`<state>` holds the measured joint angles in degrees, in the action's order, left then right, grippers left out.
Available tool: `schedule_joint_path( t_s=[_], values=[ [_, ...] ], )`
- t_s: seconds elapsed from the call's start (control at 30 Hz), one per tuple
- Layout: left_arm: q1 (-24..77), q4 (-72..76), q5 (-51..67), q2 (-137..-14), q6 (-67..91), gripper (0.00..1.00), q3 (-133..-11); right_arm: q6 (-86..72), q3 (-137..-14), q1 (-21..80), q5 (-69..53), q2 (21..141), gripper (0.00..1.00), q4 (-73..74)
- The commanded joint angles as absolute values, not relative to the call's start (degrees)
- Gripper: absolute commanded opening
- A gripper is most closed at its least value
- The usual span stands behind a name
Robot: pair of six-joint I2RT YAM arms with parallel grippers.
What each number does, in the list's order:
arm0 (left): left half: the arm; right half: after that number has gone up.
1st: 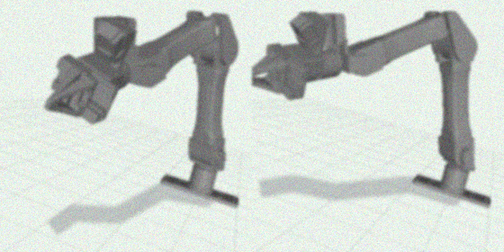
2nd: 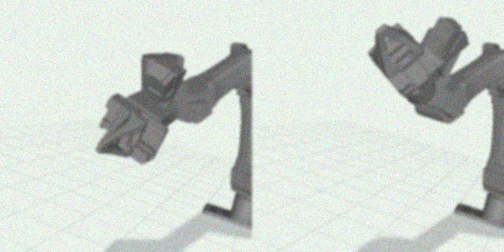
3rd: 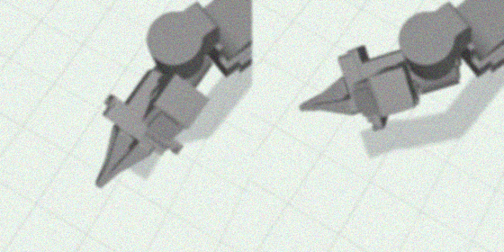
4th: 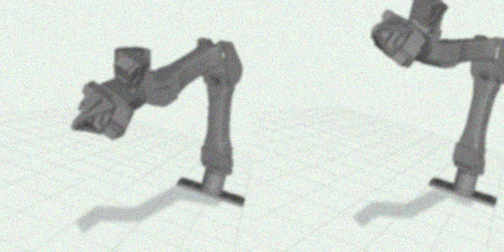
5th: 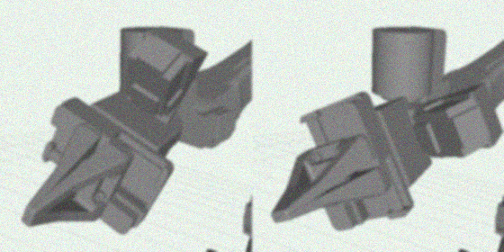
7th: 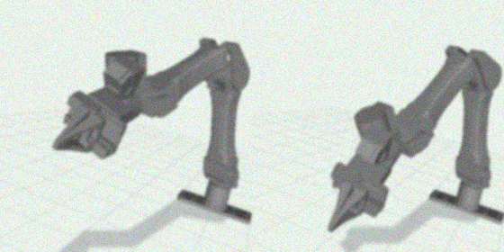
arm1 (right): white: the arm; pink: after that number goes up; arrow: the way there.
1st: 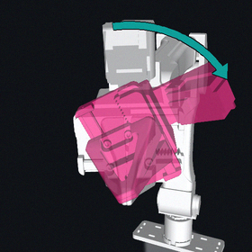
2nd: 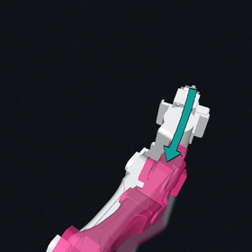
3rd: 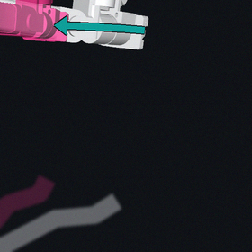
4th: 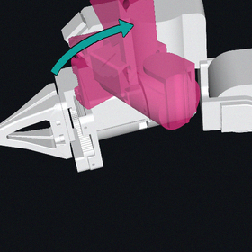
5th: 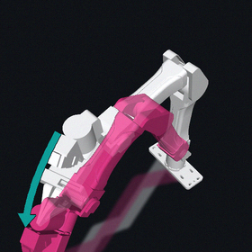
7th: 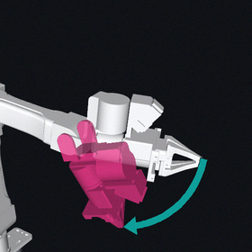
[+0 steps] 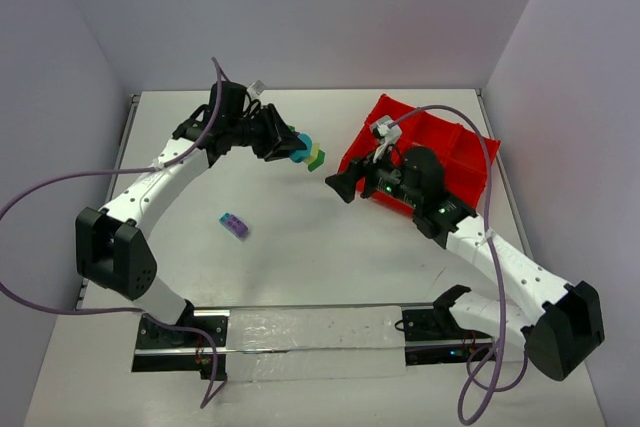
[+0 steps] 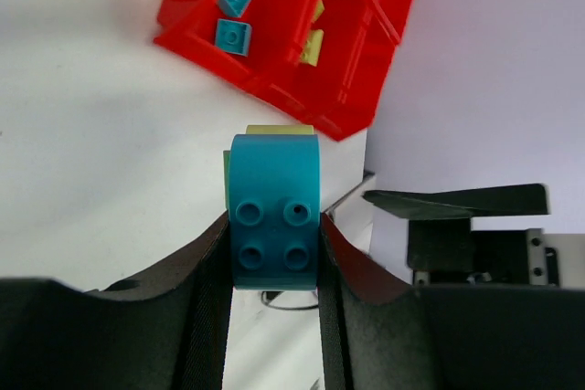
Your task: Sort the legos into containers by color
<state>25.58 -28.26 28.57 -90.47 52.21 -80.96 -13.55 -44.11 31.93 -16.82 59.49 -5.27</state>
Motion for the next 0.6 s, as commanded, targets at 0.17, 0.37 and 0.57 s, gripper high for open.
schedule_joint_path(
  t_s=[0.17,0.37,0.57],
  values=[
    [24.6,-26.4,41.8,-90.3,35.8,0.00,-84.0,6.0,-49.6,31.6,-26.2,59.3,0.82,1.9],
    [24.6,-25.2,44.0,-89.4,35.3,0.00,-83.4,11.4,-51.5,32.2,-22.2,61.5,0.82,3.9],
    [24.6,-23.8,45.5,-89.8,36.4,0.00,-83.3,12.3,-53.0,34.9,-18.9,64.3,0.82,3.0]
  ],
)
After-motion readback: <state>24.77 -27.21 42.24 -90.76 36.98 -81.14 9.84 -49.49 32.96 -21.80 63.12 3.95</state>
